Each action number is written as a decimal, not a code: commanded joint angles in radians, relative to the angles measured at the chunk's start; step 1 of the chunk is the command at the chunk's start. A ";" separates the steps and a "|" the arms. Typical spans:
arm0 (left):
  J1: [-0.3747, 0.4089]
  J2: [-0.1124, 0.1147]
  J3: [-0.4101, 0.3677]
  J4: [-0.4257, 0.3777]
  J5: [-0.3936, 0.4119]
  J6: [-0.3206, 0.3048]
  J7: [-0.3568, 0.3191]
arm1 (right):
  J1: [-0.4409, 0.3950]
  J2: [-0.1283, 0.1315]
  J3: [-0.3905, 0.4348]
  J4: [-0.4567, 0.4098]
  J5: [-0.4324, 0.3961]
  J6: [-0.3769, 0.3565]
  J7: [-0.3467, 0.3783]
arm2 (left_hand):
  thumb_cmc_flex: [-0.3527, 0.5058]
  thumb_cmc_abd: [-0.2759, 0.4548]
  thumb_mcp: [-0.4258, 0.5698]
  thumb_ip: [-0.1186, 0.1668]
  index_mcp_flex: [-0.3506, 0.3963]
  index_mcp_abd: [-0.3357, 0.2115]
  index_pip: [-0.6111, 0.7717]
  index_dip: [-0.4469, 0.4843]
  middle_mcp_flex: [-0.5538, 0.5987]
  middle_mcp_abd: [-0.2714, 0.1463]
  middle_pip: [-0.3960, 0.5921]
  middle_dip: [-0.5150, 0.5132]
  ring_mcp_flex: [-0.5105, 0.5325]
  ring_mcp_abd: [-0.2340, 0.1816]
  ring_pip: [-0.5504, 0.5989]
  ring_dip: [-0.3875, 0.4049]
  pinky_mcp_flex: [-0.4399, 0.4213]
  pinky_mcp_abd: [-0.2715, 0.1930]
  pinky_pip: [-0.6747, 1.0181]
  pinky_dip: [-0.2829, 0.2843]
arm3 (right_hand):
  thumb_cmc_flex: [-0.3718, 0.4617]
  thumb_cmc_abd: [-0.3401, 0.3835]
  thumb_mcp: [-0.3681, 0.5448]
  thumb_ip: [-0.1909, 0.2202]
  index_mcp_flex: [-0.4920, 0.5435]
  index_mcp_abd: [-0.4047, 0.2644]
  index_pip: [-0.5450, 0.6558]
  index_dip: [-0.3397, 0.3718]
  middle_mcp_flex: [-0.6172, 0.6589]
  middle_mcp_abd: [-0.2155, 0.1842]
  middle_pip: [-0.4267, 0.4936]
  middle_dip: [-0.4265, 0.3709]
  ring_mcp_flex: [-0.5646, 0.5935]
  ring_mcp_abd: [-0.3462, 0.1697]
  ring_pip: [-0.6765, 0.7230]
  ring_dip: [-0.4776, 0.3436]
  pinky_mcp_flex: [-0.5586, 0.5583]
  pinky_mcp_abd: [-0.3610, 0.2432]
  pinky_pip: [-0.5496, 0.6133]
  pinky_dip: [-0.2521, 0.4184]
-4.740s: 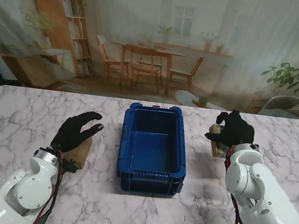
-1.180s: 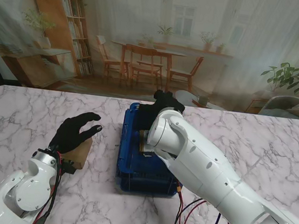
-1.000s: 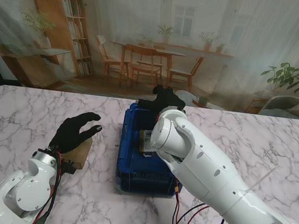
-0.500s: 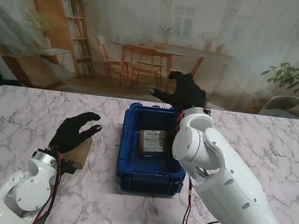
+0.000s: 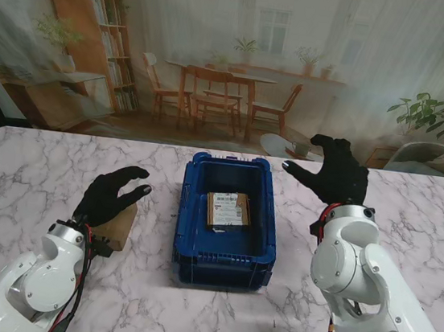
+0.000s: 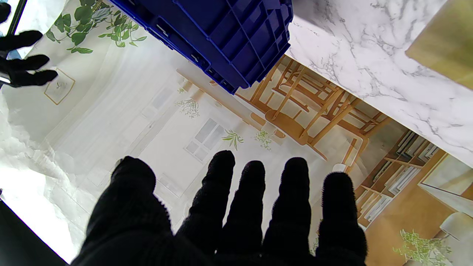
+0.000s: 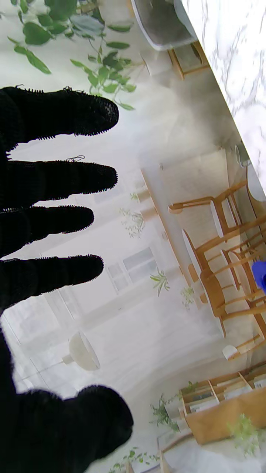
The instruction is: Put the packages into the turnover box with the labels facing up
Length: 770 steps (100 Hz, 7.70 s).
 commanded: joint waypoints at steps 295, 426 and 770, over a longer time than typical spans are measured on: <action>0.020 0.075 0.018 0.070 0.333 0.252 -0.226 | -0.136 -0.086 0.071 0.252 0.280 -0.035 -0.352 | -0.317 -0.021 -0.004 -0.001 -0.412 -0.146 -0.260 -0.343 -0.467 -0.090 -0.198 -0.431 -0.286 0.010 -0.100 -0.249 0.095 0.166 0.104 -0.131 | 0.085 0.082 -0.083 0.008 0.060 -0.004 -0.022 -0.029 0.033 -0.026 -0.070 -0.100 -0.031 -0.024 -0.137 -0.049 -0.122 -0.058 -0.153 -0.006; -0.076 0.093 0.108 0.184 0.378 0.280 -0.271 | -0.120 -0.086 0.060 0.269 0.282 -0.022 -0.341 | 0.234 -0.279 0.118 0.158 -0.307 -0.129 -0.201 -0.282 -0.446 -0.008 -0.141 -0.138 -0.241 -0.005 0.006 -0.069 0.160 -0.194 0.127 -0.141 | 0.097 0.096 -0.099 0.012 0.054 -0.001 -0.021 -0.031 0.028 -0.024 -0.066 -0.102 -0.030 -0.020 -0.126 -0.045 -0.114 -0.062 -0.144 0.000; -0.207 0.076 -0.027 -0.182 0.214 0.132 -0.387 | -0.216 -0.057 0.117 0.084 0.268 -0.170 -0.262 | 0.307 -0.315 0.446 0.161 -0.170 -0.158 0.352 0.362 -0.222 -0.004 0.297 0.397 -0.072 -0.016 0.264 0.358 0.311 -0.313 0.316 -0.089 | 0.098 0.095 -0.098 0.014 0.063 0.002 -0.016 -0.037 0.068 -0.025 -0.063 -0.101 -0.023 -0.024 -0.136 -0.052 -0.125 -0.088 -0.152 -0.004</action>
